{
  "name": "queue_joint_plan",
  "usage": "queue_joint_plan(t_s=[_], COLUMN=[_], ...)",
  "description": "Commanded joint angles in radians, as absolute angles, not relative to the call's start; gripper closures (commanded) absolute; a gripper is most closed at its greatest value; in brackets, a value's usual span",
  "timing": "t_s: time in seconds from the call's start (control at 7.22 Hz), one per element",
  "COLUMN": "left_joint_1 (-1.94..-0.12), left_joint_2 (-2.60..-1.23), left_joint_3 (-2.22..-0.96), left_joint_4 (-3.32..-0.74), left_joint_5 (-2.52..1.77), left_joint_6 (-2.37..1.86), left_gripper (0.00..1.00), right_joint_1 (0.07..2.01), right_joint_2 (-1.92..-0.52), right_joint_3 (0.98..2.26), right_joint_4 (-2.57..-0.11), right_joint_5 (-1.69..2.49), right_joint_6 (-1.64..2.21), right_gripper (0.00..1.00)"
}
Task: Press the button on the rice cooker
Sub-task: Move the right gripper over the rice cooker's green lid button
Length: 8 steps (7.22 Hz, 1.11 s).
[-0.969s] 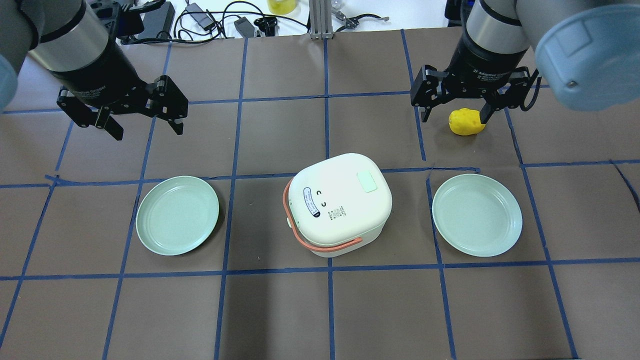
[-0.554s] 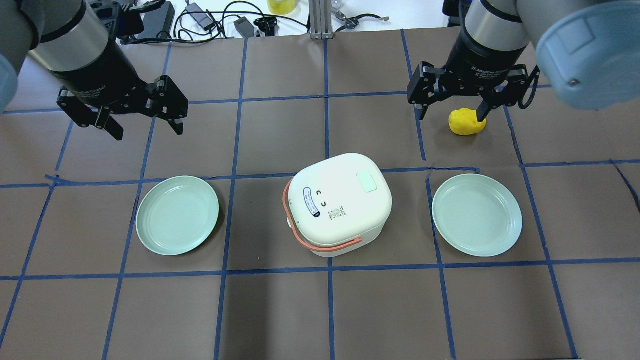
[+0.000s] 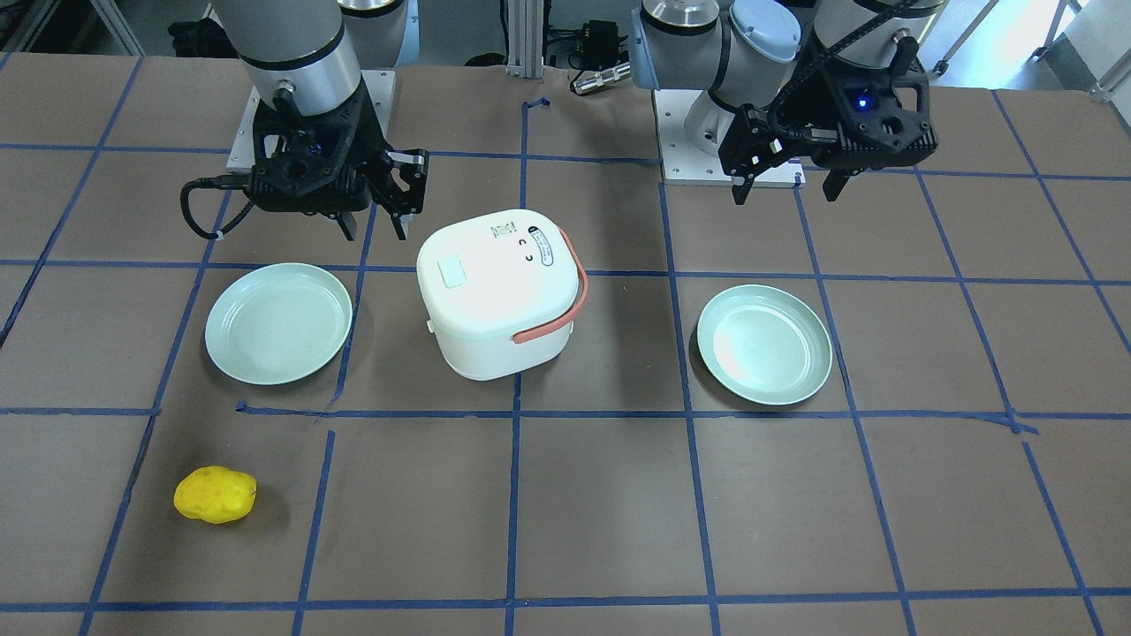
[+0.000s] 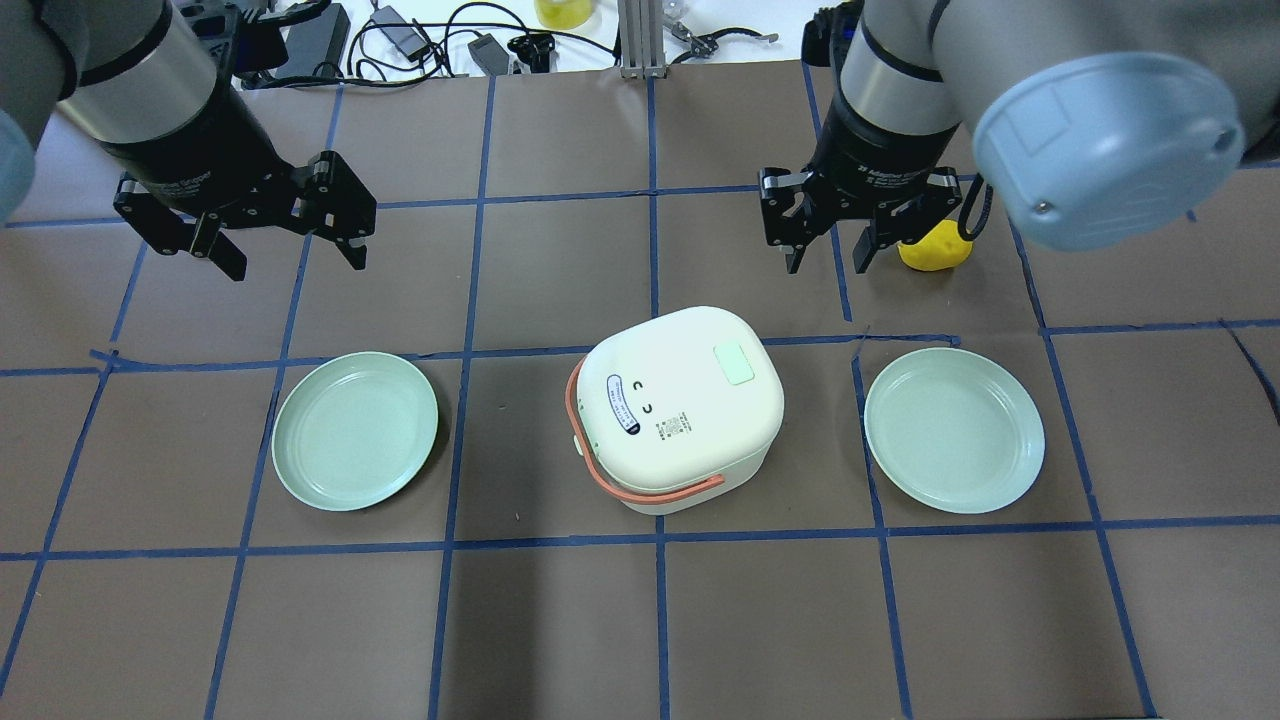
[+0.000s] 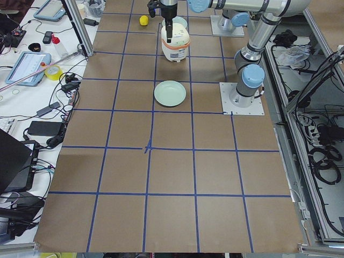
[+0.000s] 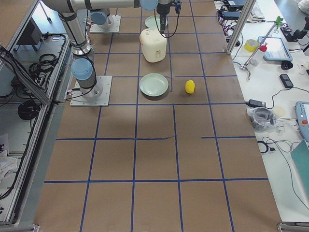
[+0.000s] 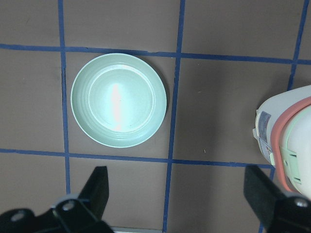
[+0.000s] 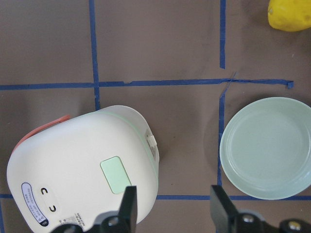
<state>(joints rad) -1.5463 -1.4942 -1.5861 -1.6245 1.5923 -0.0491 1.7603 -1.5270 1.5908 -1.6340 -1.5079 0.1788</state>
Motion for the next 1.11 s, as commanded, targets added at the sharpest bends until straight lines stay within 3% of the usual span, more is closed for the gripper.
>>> queue_joint_plan(t_s=[0.0,0.42,0.97], left_joint_1=[-1.546,-1.546,-1.546], left_joint_2=[-1.496,-1.494,-1.494], left_joint_3=[-1.586,-1.586,-1.586], left_joint_4=[-1.624,-1.624,-1.624], left_joint_5=[1.592,1.592,1.592], left_joint_6=[-0.049,-0.049,-0.049], left_gripper=[0.00,0.00,0.00], right_joint_1=[1.807,1.812,1.812], right_joint_2=[-1.485,-1.467,-1.453], right_joint_3=[1.594,1.624,1.658], right_joint_4=[-1.644,-1.646,-1.647], right_joint_5=[-1.500,-1.453,-1.451], right_joint_6=[0.184,0.181,0.170], right_gripper=[0.80,0.98,1.00])
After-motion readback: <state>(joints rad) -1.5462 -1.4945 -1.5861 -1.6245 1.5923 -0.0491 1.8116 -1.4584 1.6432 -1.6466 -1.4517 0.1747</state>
